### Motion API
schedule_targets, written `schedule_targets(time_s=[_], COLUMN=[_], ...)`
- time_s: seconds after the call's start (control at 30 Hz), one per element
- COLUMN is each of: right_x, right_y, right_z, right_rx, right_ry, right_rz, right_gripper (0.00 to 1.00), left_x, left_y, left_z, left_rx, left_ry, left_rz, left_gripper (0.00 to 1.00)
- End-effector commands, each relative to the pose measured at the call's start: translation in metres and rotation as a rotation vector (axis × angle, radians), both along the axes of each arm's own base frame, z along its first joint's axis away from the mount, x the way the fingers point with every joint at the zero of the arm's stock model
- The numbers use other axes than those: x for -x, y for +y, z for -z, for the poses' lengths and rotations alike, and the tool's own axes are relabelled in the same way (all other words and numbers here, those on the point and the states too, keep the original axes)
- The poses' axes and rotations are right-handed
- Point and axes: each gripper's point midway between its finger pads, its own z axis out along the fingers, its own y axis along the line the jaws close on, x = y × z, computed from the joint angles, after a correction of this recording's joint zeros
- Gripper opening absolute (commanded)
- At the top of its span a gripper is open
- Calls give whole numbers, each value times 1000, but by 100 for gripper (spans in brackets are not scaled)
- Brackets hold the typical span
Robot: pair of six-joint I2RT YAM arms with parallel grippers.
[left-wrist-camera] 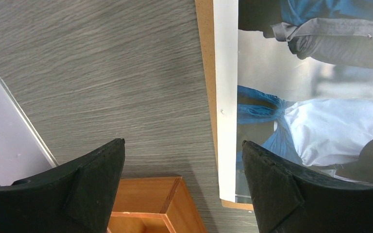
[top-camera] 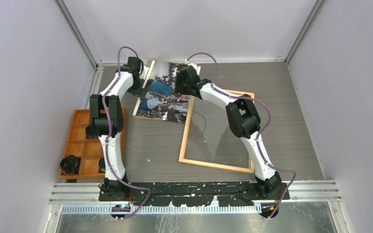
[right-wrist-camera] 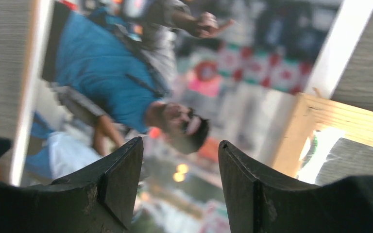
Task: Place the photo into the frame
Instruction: Move the photo frame item to the center of the board.
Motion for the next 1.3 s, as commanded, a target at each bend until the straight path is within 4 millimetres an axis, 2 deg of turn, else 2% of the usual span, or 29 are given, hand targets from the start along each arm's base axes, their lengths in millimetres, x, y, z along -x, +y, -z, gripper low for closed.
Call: schedule_targets(time_s=[0.0, 0.17, 0.37, 0.6, 0.8, 0.9, 1.13, 1.27], right_x=[-6, -3, 1, 8, 15, 17, 15, 11], right_y=[-9, -16, -29, -47, -68, -75, -75, -65], right_z=[7, 20, 21, 18, 23, 24, 26, 29], right_rx=[-3, 41, 76, 95, 117, 122, 108, 58], right_ry=[37, 62, 62, 67, 82, 85, 101, 121], right_rz=[39, 56, 88, 105, 123, 130, 130, 133], right_gripper=[63, 61, 61, 61, 60, 60, 63, 64], left_x=[-4, -2, 1, 5, 11, 13, 15, 18], left_y=[2, -6, -14, 3, 15, 18, 22, 10], left_z=[4, 17, 39, 63, 76, 77, 75, 55], left_rx=[-19, -27, -142, -271, -343, -348, -353, -263], left_ry=[-5, 21, 44, 106, 138, 140, 138, 104], left_rz=[-2, 33, 97, 111, 125, 123, 117, 114], left_gripper=[91, 91, 91, 89, 89, 89, 89, 92])
